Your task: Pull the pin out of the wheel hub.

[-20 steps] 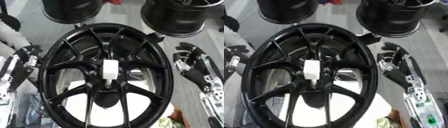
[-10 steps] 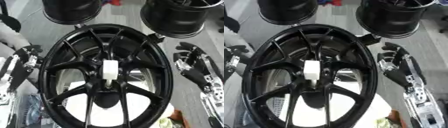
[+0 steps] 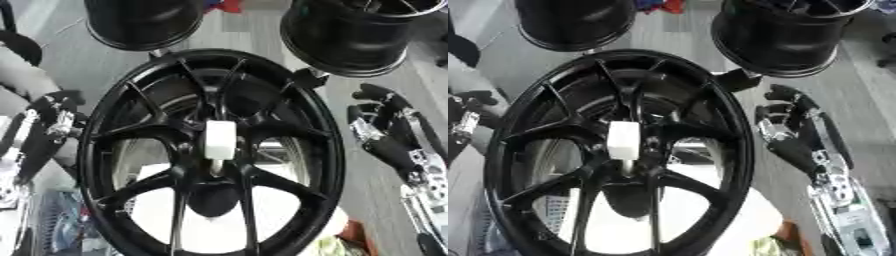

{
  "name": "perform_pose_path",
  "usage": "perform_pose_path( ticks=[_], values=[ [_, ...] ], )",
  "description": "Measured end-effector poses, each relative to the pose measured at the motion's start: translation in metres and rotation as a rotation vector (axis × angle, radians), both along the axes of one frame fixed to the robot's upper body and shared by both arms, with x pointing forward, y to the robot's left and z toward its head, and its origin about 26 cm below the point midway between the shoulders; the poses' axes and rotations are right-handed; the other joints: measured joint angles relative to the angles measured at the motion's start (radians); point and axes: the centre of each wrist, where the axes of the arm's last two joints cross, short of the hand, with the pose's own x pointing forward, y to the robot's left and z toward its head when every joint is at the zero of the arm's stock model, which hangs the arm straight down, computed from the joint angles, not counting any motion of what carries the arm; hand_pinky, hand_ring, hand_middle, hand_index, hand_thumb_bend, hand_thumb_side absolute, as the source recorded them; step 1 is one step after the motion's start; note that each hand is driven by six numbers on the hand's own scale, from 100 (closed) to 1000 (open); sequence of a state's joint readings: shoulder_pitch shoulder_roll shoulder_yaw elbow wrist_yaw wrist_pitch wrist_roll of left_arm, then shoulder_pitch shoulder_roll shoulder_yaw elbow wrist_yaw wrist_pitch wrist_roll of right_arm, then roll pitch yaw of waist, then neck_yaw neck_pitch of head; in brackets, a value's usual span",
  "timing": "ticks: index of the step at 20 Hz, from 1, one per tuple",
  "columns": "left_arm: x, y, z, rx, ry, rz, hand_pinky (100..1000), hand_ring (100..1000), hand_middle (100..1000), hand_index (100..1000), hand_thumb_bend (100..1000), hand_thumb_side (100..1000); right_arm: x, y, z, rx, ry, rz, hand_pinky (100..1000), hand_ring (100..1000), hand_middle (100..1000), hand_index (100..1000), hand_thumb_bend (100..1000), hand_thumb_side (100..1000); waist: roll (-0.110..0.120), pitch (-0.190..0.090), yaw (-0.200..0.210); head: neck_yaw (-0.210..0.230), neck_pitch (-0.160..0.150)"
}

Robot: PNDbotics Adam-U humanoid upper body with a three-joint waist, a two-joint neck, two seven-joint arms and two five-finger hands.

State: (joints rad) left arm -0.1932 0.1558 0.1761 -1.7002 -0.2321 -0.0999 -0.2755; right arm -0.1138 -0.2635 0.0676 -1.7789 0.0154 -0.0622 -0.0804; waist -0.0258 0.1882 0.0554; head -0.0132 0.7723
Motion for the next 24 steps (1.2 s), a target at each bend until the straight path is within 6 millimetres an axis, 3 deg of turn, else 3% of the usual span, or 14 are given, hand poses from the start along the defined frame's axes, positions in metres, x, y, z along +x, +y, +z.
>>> perform_pose_path(
  ticks=[24],
  values=[
    [0.0000,0.0000,-0.0001,-0.001,0.000,0.000,586,593,664,787,101,677,0.0000,0.0001,0.0002,0.000,-0.001,0.000,645,698,734,834,207,252,-0.004,-0.002,0.000,-0.001,0.000]
  ],
)
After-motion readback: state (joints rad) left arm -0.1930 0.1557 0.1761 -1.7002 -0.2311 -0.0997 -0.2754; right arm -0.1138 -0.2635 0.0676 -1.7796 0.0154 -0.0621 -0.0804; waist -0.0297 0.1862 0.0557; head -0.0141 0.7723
